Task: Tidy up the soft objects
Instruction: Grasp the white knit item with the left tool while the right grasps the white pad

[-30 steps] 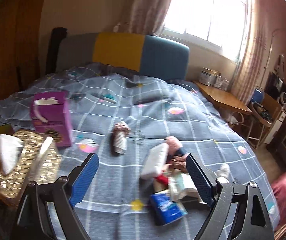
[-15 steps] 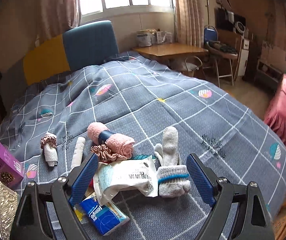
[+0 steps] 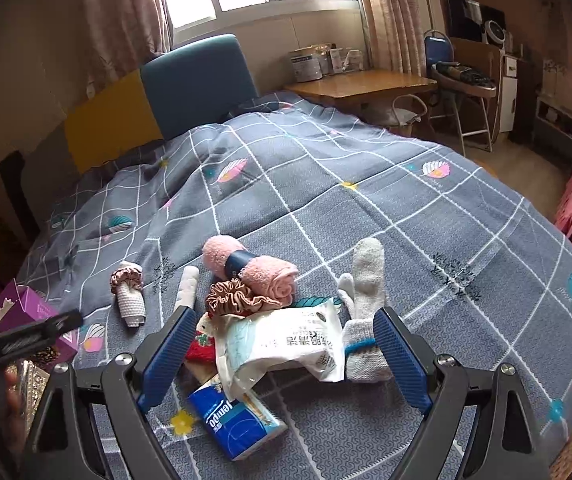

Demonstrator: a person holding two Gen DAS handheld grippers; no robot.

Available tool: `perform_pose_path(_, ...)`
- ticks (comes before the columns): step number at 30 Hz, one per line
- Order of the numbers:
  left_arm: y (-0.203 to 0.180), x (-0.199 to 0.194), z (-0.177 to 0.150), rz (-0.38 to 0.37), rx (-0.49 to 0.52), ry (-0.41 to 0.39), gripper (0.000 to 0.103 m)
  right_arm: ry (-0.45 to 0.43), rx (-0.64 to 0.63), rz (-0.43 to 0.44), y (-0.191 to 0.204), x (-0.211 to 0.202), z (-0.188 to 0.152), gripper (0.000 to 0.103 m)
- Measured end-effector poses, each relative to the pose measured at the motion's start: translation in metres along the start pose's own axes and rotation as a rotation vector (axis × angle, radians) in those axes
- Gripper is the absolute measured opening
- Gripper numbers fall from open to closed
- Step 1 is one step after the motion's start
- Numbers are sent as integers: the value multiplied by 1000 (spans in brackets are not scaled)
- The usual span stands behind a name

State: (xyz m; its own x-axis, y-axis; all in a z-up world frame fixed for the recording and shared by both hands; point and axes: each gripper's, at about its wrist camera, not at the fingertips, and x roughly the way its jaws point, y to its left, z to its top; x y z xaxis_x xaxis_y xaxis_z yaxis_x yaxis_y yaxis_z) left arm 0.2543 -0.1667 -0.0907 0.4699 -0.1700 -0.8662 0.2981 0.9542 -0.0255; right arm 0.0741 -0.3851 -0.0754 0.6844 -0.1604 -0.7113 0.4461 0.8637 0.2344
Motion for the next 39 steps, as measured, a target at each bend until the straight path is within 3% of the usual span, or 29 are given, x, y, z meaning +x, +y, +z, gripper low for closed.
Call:
perform_pose_path(9, -6, 71, 31, 16, -29, 86, 60, 65, 11, 42, 1, 12, -2, 91)
perform_pose_path(10, -7, 77, 32, 24, -22, 98, 56, 69, 14, 41, 0, 13, -2, 91)
perform_pose_path(12, -10, 88, 34, 17, -4, 131, 20, 80, 30, 38, -2, 16, -3, 91)
perform_pose_path(13, -9, 90, 32, 3, -8, 144, 17, 87, 36, 40, -3, 17, -3, 91)
perform_pose_path(18, -9, 62, 25, -27, 14, 108, 15, 92, 38, 44, -2, 19, -4, 88)
perform_pose_path(20, -13, 44, 24, -33, 51, 82, 15, 99, 11, 62, 3, 20, -3, 79)
perform_pose_path(25, -14, 5, 46, -31, 109, 22, 15, 159, -95, 146, 36, 35, 8, 75)
perform_pose_path(30, 33, -45, 87, -37, 7, -65, 15, 257, -202, 183, 80, 85, 25, 74)
perform_pose_path(33, 77, -77, 106, -5, -45, -128, 15, 325, -233, 134, 100, 120, 29, 74)
perform_pose_path(34, 93, -87, 109, 8, -65, -147, 15, 360, -227, 128, 103, 131, 28, 69)
perform_pose_path(38, 186, -127, 102, 101, -191, -215, 15, 411, -255, 81, 112, 150, 21, 27)
perform_pose_path(39, 208, -135, 95, 132, -222, -228, 15, 414, -256, 80, 113, 151, 20, 25)
